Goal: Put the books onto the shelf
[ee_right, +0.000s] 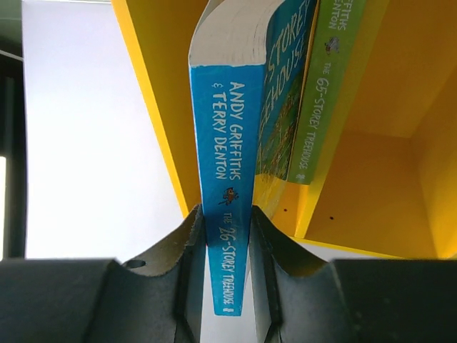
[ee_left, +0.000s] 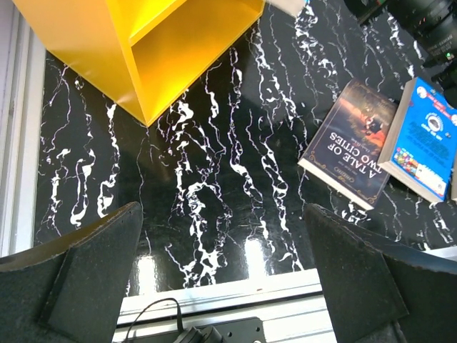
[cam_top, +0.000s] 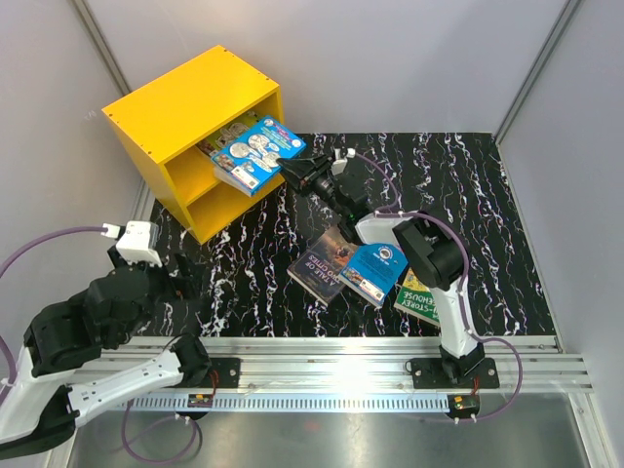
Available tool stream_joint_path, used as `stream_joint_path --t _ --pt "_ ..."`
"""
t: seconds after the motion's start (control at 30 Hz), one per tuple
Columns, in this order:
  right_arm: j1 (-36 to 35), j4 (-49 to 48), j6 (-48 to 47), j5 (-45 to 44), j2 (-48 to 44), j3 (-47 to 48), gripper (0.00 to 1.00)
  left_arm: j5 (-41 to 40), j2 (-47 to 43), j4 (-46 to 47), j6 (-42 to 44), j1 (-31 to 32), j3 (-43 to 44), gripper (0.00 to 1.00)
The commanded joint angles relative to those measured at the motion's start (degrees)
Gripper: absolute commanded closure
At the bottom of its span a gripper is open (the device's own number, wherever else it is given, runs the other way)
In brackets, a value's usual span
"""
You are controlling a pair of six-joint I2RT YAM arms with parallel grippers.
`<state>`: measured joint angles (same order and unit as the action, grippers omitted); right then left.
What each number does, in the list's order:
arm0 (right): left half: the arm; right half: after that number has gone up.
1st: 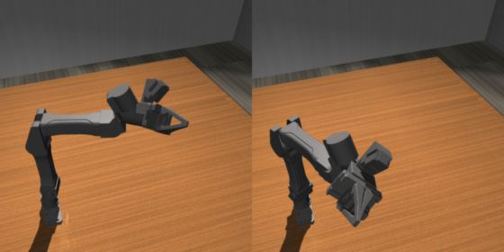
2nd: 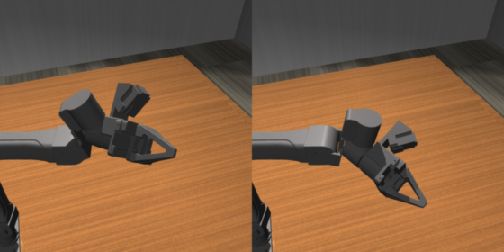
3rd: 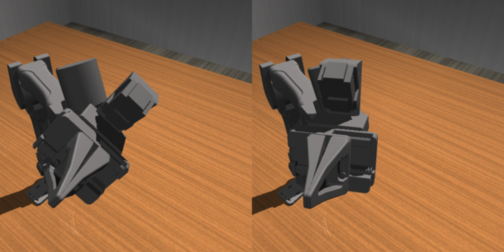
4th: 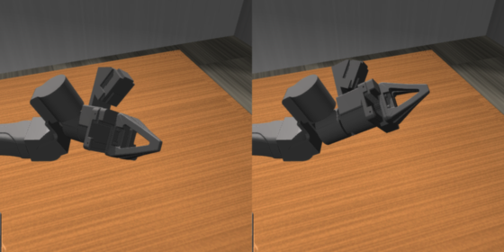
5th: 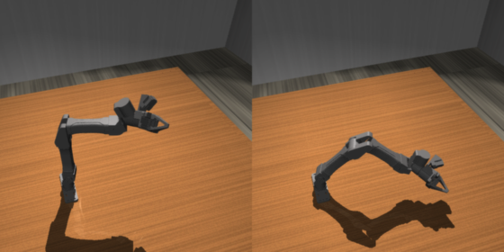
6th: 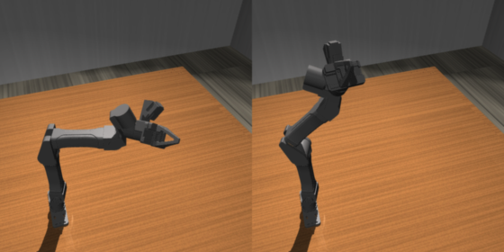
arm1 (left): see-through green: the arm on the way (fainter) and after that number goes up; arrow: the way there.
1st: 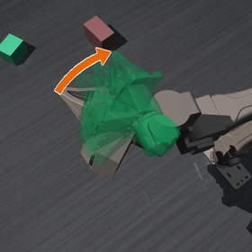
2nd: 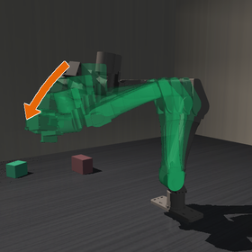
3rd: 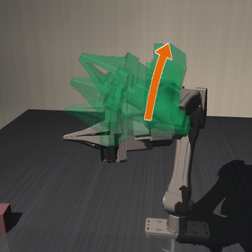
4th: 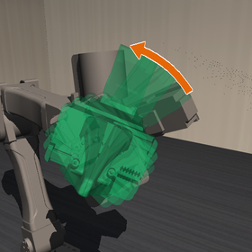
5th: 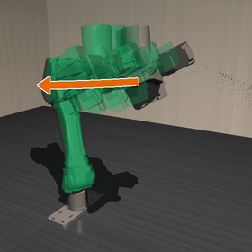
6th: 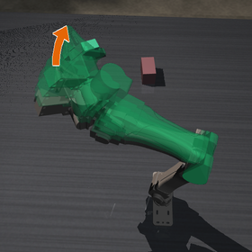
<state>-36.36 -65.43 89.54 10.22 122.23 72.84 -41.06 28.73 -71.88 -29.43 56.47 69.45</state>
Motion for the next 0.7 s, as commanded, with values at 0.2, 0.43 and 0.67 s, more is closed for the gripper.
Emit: stream_joint_path --t 0.2,0.43,0.67 --pt "1.0 -16.9 5.7 2.9 -1.4 7.7 1.0 -2.6 -0.5 3.5 2.3 0.2 -2.5 0.01" --pt "1.1 -14.2 5.6 3.5 -0.2 10.1 1.0 -3.2 -0.8 6.0 3.2 0.2 -4.8 0.01" --pt "0.7 -2.4 -1.5 2.5 0.9 16.3 1.0 -3.7 -0.9 7.3 4.0 0.2 -6.3 0.01"
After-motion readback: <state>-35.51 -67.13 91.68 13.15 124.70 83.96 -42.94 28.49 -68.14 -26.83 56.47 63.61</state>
